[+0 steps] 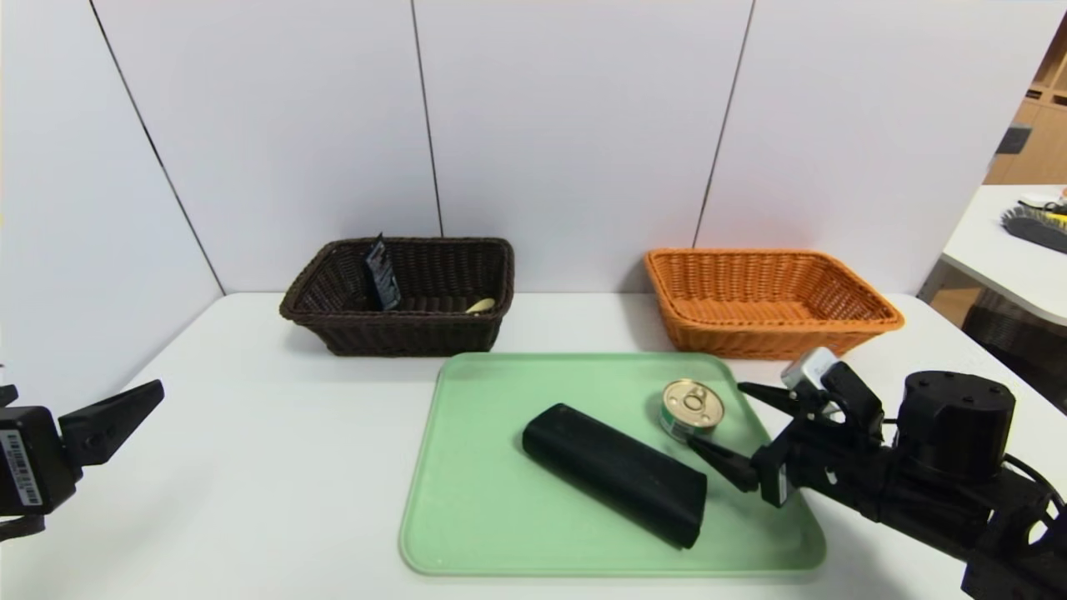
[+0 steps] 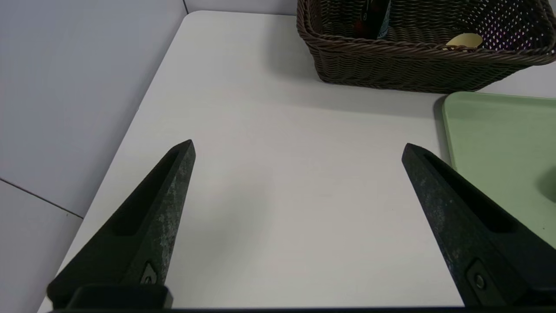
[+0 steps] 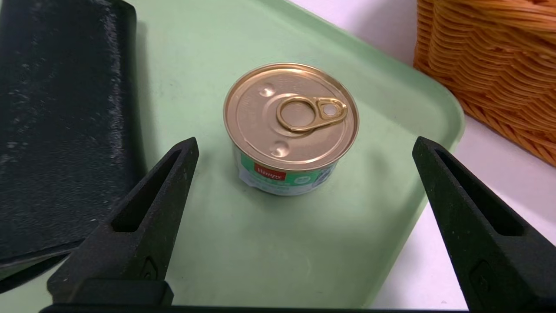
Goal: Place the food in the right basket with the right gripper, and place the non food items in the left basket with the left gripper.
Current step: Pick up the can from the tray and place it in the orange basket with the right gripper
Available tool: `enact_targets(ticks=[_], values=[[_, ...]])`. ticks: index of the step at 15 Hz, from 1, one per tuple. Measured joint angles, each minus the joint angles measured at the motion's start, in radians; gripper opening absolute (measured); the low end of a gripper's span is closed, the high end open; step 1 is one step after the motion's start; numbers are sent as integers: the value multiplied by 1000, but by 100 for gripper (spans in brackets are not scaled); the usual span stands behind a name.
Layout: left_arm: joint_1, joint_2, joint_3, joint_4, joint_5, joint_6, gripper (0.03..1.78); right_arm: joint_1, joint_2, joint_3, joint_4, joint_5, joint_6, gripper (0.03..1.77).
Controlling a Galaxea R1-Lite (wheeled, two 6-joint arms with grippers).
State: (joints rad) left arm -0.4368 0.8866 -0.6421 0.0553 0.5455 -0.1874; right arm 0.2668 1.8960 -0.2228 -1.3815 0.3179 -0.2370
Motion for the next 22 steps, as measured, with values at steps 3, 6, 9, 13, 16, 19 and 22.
enact_targets(ticks=[3,6,9,13,16,19,22], values=[[-4,-3,10,-1,0,-1,169,1,24,-13,0,1,1,170],[-5,-6,18,-1,0,-1,169,4,38,-28,0,2,2,170],[-5,-8,20,0,0,-1,169,8,55,-47,0,2,12,170],[-5,-9,24,-1,0,0,169,16,71,-62,0,3,29,170],[-5,-8,23,-1,0,0,169,18,81,-74,0,4,33,170],[-5,-9,27,-1,0,-1,169,18,85,-79,0,5,34,170],[-5,-9,31,-2,0,0,169,20,87,-91,0,8,33,170]])
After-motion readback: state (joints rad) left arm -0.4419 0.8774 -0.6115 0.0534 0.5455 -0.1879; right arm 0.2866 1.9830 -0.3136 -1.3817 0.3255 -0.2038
